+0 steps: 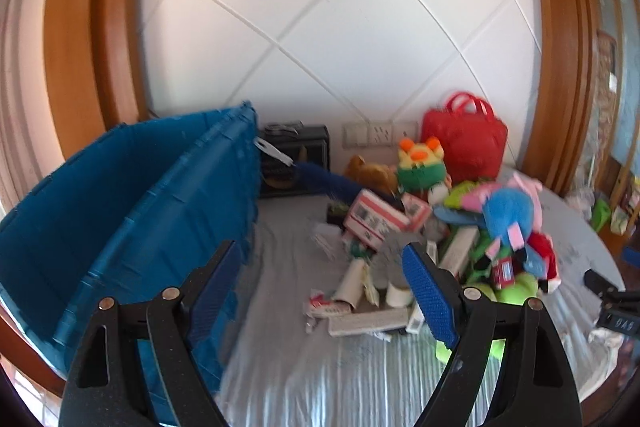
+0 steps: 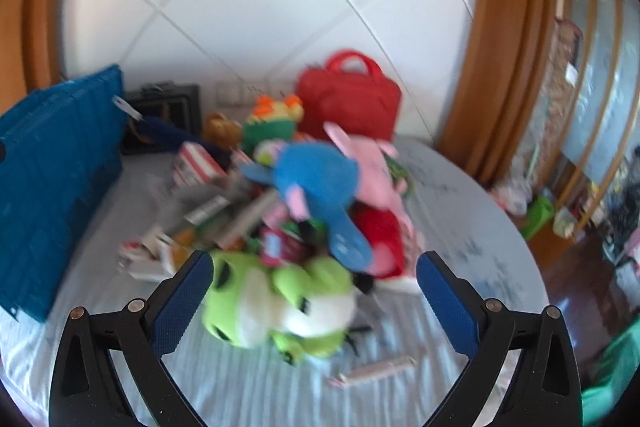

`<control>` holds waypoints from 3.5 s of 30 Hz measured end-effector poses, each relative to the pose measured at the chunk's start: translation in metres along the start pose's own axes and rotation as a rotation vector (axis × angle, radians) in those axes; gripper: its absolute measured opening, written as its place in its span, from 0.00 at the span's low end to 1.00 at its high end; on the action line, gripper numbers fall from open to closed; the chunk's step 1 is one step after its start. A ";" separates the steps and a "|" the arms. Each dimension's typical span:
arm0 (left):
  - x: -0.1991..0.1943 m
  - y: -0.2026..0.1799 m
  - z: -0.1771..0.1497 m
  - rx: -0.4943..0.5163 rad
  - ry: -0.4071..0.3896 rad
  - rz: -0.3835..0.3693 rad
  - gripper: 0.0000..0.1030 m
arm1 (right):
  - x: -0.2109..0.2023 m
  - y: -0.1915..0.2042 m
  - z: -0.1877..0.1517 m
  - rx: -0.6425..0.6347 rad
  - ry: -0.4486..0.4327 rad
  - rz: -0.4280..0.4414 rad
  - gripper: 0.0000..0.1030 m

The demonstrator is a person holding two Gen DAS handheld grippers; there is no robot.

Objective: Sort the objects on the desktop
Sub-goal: 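Withdraw both grippers from the crate back to the pile, then grasp the large green frog plush with both grippers, then carry the frog plush with both grippers over the blue crate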

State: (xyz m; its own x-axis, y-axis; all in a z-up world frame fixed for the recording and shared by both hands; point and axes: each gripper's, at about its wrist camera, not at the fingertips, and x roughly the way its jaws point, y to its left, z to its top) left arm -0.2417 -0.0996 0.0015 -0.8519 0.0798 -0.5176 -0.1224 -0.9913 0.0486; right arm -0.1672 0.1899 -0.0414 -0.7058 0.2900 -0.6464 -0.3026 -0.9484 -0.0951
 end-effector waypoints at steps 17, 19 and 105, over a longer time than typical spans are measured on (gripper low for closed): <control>0.105 -0.114 -0.107 0.064 0.381 -0.121 0.81 | 0.087 -0.122 -0.096 0.154 0.302 0.028 1.00; 0.111 -0.129 -0.115 0.088 0.406 -0.132 0.81 | 0.093 -0.114 -0.096 0.151 0.297 0.073 1.00; -0.049 0.099 0.015 0.020 -0.145 0.060 0.67 | -0.052 0.251 0.102 -0.295 -0.200 0.653 0.75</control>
State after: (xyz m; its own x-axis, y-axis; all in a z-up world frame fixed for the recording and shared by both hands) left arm -0.2191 -0.1997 0.0444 -0.9222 0.0364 -0.3850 -0.0782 -0.9926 0.0934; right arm -0.2717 -0.0497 0.0461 -0.7946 -0.3535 -0.4936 0.3833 -0.9226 0.0436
